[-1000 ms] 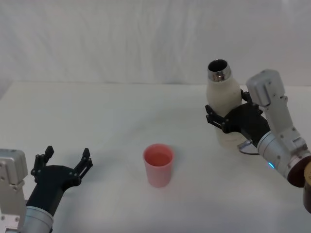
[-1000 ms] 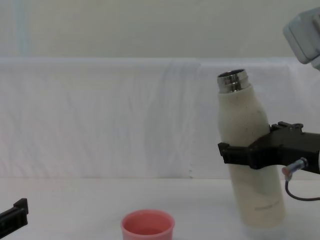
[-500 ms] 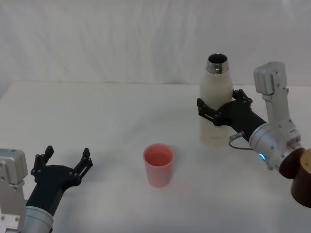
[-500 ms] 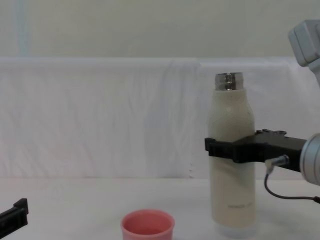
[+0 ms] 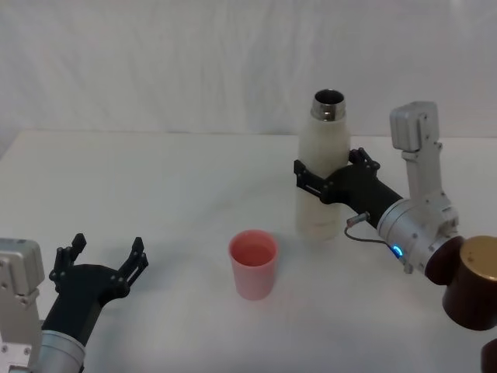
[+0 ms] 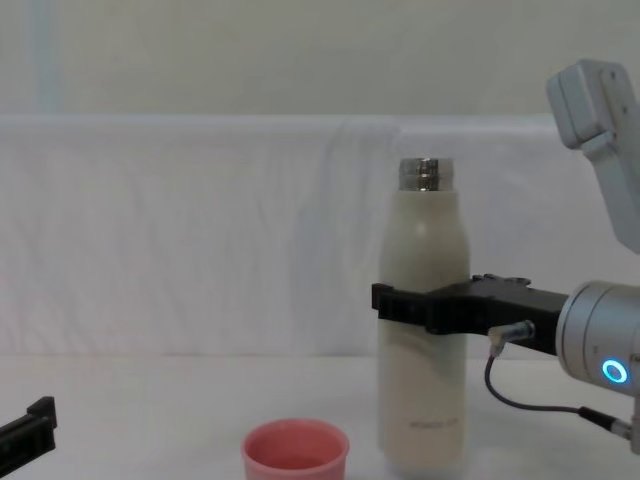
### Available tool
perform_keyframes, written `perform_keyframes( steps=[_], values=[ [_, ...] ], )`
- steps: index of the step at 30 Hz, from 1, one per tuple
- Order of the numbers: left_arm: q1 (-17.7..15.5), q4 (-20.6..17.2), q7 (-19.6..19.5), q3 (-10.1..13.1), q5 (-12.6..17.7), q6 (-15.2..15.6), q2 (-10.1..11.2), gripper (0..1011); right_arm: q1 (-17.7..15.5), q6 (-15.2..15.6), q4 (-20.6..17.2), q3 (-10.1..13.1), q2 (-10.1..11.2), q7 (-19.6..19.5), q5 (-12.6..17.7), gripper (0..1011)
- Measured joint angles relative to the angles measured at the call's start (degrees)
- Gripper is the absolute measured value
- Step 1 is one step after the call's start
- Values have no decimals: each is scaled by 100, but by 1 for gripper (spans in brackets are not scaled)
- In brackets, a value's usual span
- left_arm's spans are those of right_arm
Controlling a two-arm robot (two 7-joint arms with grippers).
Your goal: Grasp the thermos with one hand and pour water into the cup lid.
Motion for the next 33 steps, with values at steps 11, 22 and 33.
perform_keyframes(
  steps=[11,22,33],
  values=[
    [0,0,0,0,0,0,0,1001,47,-23,145,-179,54,-73,125,960],
    [0,0,0,0,0,0,0,1001,65,-117,260,-319,149,-164,272,960],
    [0,0,0,0,0,0,0,1001,83,-209,339,-432,220,-250,421,960]
  ],
)
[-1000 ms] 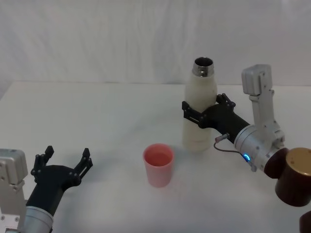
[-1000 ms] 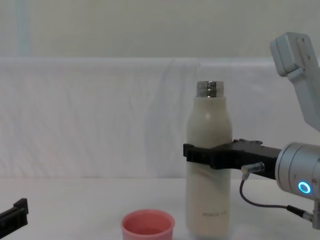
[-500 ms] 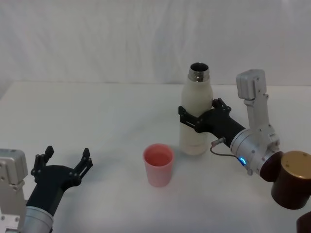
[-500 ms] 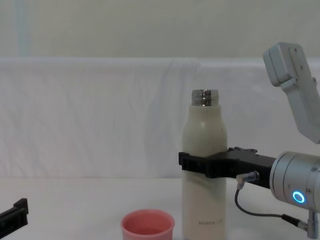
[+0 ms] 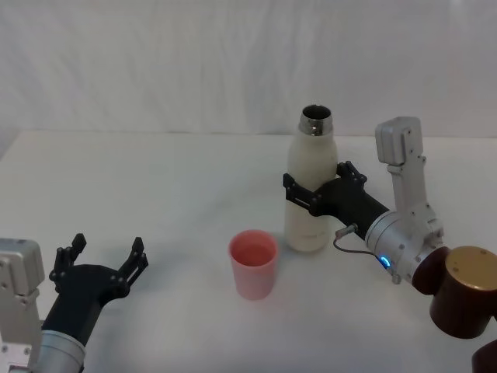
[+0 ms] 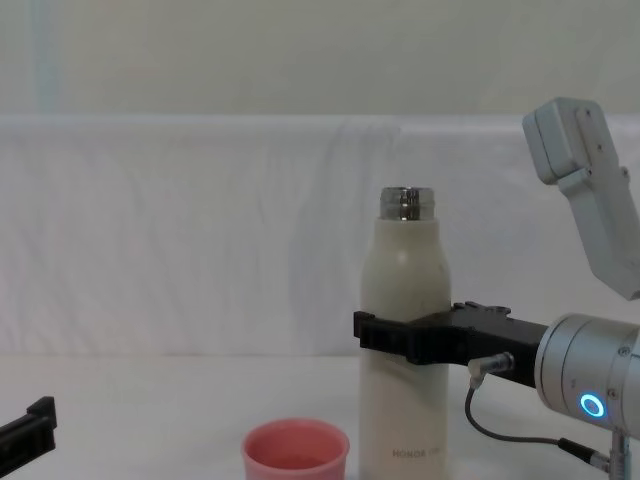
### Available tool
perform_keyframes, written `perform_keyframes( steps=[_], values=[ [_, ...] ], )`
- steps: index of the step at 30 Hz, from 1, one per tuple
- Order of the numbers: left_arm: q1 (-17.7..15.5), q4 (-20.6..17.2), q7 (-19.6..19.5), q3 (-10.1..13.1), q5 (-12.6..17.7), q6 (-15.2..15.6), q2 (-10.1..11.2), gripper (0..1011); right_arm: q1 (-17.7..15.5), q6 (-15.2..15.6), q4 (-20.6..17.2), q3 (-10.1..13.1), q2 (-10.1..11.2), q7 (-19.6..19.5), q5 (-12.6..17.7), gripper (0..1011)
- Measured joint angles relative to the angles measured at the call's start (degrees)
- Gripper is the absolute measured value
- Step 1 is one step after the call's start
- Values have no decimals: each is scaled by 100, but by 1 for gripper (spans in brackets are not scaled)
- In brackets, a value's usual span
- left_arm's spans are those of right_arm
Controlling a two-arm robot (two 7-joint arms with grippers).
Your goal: Grasp the thermos with one hand and pour water into the cup lid.
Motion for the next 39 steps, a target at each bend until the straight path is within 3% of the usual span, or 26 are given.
perform_keyframes(
  steps=[21,39],
  values=[
    [0,0,0,0,0,0,0,1001,-41,-25,-18,-238,211,-210,223,960],
    [0,0,0,0,0,0,0,1001,-42,-25,-25,-222,198,-200,211,1000]
  ],
)
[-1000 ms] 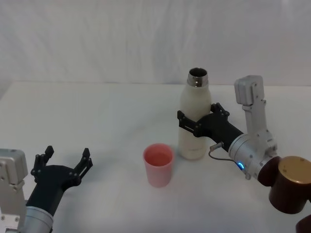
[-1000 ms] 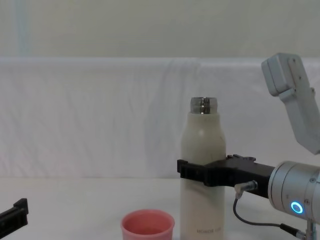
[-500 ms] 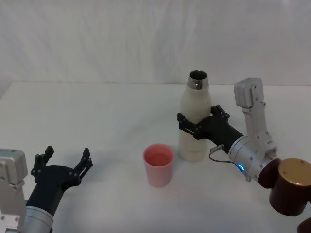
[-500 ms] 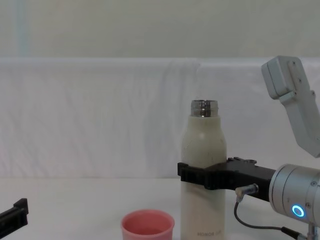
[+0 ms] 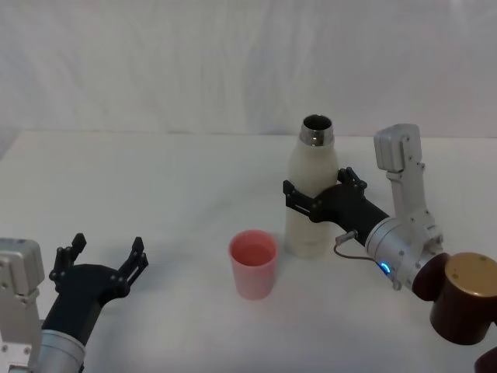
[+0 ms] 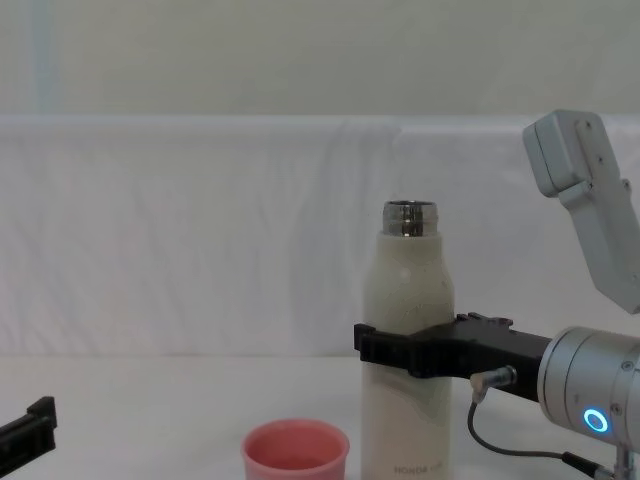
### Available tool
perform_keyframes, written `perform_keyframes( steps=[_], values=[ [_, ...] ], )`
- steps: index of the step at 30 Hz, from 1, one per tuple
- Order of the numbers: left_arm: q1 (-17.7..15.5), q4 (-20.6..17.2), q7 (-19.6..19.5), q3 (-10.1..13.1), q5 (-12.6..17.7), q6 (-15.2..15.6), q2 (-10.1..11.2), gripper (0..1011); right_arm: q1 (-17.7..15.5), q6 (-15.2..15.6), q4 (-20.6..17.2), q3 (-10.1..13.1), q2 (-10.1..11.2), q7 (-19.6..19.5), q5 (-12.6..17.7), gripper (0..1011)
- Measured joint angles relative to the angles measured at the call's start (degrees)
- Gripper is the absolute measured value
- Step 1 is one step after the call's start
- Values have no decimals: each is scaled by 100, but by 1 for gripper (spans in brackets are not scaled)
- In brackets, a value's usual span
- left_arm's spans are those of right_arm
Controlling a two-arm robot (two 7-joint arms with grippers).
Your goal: Grasp the thermos with one hand and pour water into the cup lid.
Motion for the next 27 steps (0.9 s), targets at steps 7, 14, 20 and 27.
perform_keyframes(
  steps=[7,14,20,27],
  values=[
    [0,0,0,0,0,0,0,1001,0,2,0,4,-3,3,-9,1000],
    [0,0,0,0,0,0,0,1001,0,5,0,8,-7,9,-13,1000],
    [0,0,0,0,0,0,0,1001,0,7,0,9,-8,9,-15,1000],
    [0,0,0,0,0,0,0,1001,0,7,2,6,-6,9,-16,1000]
  ],
)
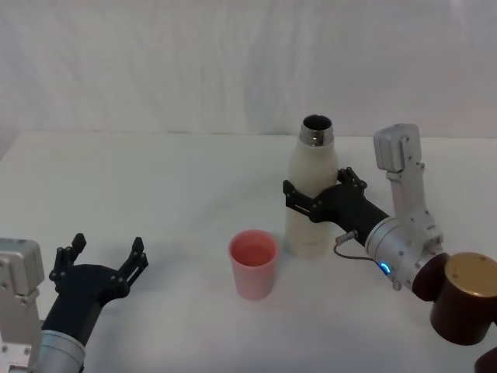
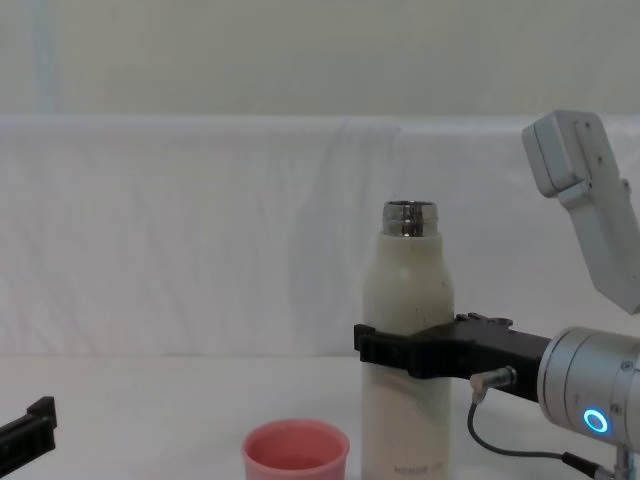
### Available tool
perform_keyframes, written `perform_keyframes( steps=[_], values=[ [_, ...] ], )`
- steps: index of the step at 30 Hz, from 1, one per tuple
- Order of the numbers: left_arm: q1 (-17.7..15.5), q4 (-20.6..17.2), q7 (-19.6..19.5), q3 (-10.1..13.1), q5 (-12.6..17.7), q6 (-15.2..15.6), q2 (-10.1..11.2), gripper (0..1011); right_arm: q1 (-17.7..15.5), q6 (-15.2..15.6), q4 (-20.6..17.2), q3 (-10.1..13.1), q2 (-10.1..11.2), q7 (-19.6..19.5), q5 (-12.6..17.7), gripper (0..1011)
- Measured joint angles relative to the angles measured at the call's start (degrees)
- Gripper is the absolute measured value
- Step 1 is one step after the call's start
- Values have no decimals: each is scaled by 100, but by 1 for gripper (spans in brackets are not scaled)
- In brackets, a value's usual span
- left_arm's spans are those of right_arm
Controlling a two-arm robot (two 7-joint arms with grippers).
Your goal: Grasp the thermos with one hand and pour water into the cup lid.
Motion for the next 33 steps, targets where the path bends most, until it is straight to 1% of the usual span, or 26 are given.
perform_keyframes(
  steps=[10,19,26,33],
  values=[
    [0,0,0,0,0,0,0,1001,-85,1,-148,-76,122,-86,138,1000],
    [0,0,0,0,0,0,0,1001,-270,15,-432,-131,259,-194,270,1000],
    [0,0,0,0,0,0,0,1001,-433,41,-638,-116,342,-263,358,1000],
    [0,0,0,0,0,0,0,1001,-686,81,-945,-43,487,-367,410,1000]
  ],
)
